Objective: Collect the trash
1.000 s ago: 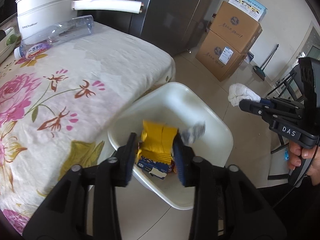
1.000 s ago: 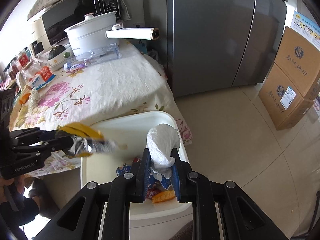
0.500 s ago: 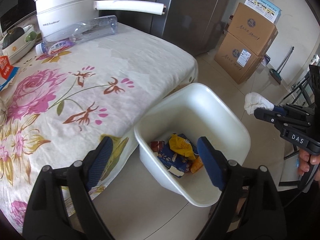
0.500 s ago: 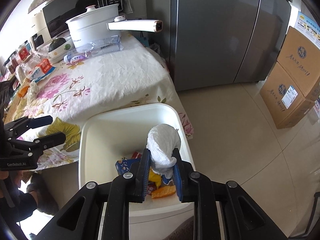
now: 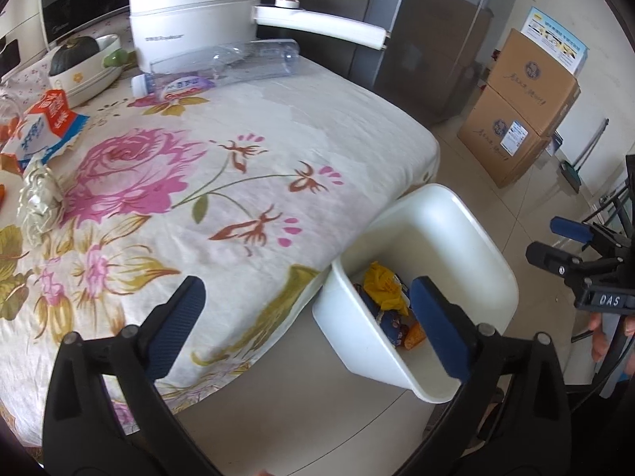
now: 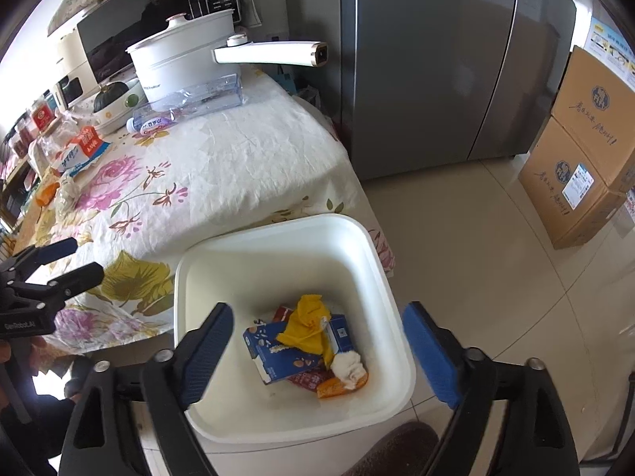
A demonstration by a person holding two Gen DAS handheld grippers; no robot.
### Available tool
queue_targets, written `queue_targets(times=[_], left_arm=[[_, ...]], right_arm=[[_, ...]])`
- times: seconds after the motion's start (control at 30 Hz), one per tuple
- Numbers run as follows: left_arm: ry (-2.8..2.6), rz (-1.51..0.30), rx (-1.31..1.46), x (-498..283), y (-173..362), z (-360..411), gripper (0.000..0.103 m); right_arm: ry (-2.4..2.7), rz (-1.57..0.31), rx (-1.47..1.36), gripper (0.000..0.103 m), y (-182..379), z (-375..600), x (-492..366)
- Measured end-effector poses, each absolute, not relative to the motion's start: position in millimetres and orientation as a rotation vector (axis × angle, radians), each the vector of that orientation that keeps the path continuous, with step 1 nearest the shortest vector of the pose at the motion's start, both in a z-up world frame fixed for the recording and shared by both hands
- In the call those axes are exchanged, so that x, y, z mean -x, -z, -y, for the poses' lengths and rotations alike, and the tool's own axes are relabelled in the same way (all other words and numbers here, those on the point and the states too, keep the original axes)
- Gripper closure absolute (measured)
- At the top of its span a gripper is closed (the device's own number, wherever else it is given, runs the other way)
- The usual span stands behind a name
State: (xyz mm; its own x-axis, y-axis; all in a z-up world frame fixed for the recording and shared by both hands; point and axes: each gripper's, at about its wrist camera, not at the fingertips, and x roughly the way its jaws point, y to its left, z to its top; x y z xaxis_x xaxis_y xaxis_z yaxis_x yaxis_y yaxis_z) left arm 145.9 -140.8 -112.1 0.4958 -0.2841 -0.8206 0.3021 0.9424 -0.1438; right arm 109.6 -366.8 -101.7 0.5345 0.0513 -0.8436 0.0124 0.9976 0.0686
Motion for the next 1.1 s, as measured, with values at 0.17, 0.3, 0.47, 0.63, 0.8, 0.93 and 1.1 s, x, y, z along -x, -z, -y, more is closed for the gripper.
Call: queue_targets(times=[0.17,0.3,0.47,0.63,0.8,0.93,1.1], left_arm=[[0.285,-0.965,-0.022,-148,107,121,0.000],[0.241,-0.946,0.009,-148,101,104,0.000],[0.201,-0.935,0.059,-148,94,81,0.000],[0.138,-0.931,0.096,-150,91,53,0.000],[0.083,-0.934,0.140,-151,88,18,0.000],[0.038,-0.927,0.163,-149,86,-8,0.000],[-0.011,-0.935,0.202,-146,87,-42,0.000]], right_arm=[[-0.014,-1.023,-0.052,0.000,103,354,-117],[-0.009,-1.017,-0.043,0.000,100,342,-122],[-0.023,-0.990,-0.047,0.000,91,325,-130],[-0.040,-0.966,-0.044,0.000,82,302,-141],[-0.067,-0.959,-0.025,0.000,76,276,-150],[-0.090,-0.955,-0.004,0.000,73,255,-156],[-0.124,-0.954,0.013,0.000,73,226,-165]])
